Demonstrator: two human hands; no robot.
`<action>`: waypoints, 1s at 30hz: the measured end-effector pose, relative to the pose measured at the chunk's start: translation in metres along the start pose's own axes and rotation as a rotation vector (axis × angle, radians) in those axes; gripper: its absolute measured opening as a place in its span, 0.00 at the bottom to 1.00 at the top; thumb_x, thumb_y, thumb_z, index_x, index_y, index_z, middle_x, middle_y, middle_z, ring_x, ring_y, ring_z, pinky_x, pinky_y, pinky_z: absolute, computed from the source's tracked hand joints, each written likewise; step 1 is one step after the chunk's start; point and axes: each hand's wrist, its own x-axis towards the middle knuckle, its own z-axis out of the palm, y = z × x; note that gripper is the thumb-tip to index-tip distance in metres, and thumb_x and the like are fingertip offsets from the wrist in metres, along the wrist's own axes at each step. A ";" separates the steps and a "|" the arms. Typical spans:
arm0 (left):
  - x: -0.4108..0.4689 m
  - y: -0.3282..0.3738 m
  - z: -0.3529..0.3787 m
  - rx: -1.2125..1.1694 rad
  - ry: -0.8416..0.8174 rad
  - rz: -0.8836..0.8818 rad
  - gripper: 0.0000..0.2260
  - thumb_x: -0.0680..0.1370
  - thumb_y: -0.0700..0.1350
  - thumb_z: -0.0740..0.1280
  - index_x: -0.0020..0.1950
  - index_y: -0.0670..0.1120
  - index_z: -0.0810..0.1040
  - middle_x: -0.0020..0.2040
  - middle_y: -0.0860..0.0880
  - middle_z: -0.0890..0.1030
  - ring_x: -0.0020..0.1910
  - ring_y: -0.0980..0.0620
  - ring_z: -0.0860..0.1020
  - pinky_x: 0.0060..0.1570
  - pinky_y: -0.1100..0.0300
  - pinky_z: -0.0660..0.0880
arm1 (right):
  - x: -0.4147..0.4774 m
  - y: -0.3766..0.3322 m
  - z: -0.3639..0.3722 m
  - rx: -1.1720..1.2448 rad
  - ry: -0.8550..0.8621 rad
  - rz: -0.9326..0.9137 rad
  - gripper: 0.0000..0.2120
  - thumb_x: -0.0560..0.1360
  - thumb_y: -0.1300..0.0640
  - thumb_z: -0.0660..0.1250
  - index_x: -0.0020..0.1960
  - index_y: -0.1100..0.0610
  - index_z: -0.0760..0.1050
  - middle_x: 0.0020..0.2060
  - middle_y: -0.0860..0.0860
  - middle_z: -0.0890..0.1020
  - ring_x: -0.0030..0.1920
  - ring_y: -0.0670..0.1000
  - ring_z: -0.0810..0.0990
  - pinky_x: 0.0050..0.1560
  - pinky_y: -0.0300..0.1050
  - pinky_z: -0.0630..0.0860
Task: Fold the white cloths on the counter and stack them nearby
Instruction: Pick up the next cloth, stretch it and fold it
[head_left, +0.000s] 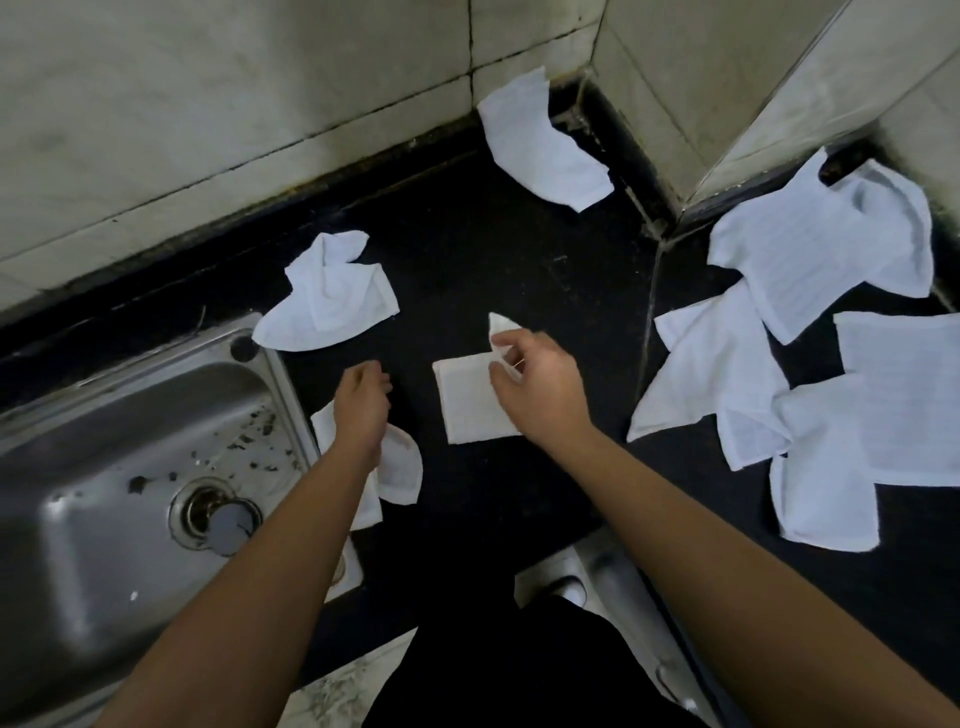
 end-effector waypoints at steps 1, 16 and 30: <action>0.003 0.000 -0.003 -0.007 -0.007 -0.003 0.11 0.83 0.48 0.59 0.61 0.44 0.74 0.57 0.44 0.79 0.51 0.52 0.77 0.48 0.59 0.73 | -0.004 -0.005 0.014 -0.052 -0.071 -0.039 0.15 0.77 0.56 0.68 0.63 0.52 0.77 0.52 0.49 0.79 0.47 0.45 0.77 0.48 0.40 0.74; 0.003 -0.004 -0.001 0.415 -0.125 0.276 0.16 0.77 0.46 0.70 0.63 0.45 0.76 0.50 0.48 0.78 0.46 0.51 0.78 0.50 0.57 0.76 | -0.018 0.028 0.023 0.111 -0.190 0.087 0.13 0.78 0.59 0.66 0.62 0.52 0.79 0.55 0.48 0.80 0.46 0.44 0.79 0.55 0.45 0.80; -0.007 -0.008 0.027 0.809 -0.081 0.685 0.18 0.82 0.46 0.63 0.71 0.44 0.73 0.61 0.40 0.74 0.57 0.41 0.75 0.54 0.45 0.76 | -0.007 0.076 0.026 -0.788 -0.392 -0.185 0.36 0.81 0.35 0.40 0.80 0.52 0.34 0.79 0.62 0.37 0.79 0.63 0.38 0.78 0.63 0.44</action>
